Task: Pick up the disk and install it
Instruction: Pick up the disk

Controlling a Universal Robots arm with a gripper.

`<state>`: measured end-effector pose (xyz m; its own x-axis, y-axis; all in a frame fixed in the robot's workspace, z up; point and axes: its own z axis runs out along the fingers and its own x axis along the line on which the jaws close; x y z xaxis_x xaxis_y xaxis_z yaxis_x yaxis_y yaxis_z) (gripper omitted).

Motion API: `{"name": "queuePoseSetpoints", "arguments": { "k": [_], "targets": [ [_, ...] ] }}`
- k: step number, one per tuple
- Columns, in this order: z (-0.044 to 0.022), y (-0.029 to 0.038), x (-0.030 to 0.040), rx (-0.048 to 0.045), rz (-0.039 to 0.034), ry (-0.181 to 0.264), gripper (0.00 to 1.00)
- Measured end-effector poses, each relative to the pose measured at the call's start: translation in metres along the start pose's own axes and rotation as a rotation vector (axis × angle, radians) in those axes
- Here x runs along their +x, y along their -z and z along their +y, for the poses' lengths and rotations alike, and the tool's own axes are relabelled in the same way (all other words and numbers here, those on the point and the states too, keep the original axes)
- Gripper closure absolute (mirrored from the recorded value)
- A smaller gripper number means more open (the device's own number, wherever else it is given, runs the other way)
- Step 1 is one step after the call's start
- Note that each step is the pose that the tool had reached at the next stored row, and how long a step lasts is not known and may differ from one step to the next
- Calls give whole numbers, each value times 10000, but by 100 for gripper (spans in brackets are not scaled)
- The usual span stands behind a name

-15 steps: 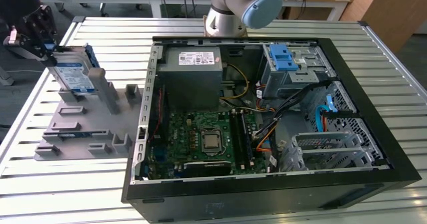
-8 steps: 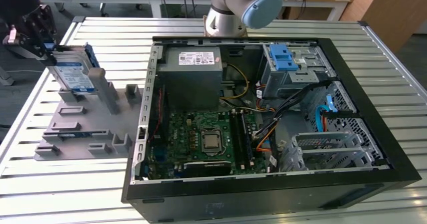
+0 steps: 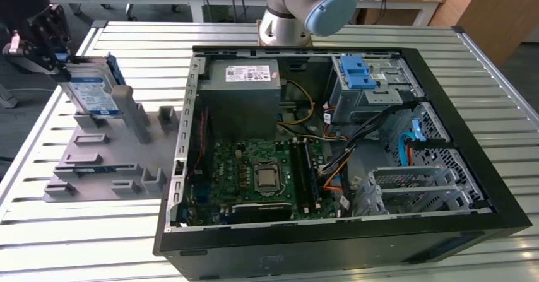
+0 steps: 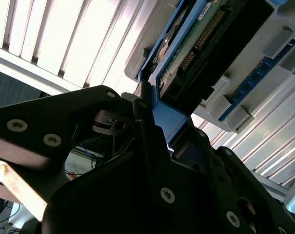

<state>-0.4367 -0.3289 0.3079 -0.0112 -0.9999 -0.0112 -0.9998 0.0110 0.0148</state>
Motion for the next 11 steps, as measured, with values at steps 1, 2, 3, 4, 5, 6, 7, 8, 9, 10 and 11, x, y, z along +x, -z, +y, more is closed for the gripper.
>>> {"name": "queuePoseSetpoints", "arguments": {
  "k": [1,2,3,4,5,6,7,8,9,10,11],
  "targets": [
    [0,2,0,0,0,0,64],
    [0,5,0,-3,1,0,64],
    [0,7,0,-2,1,0,64],
    [0,9,0,-1,0,0,64],
    [0,11,0,-2,0,0,64],
    [0,13,0,-1,0,0,64],
    [0,14,0,-2,1,0,64],
    [0,17,0,-2,1,0,64],
    [0,19,0,-2,0,0,64],
    [1,22,0,-2,1,0,64],
    [1,26,0,-3,1,0,64]
  ]
}}
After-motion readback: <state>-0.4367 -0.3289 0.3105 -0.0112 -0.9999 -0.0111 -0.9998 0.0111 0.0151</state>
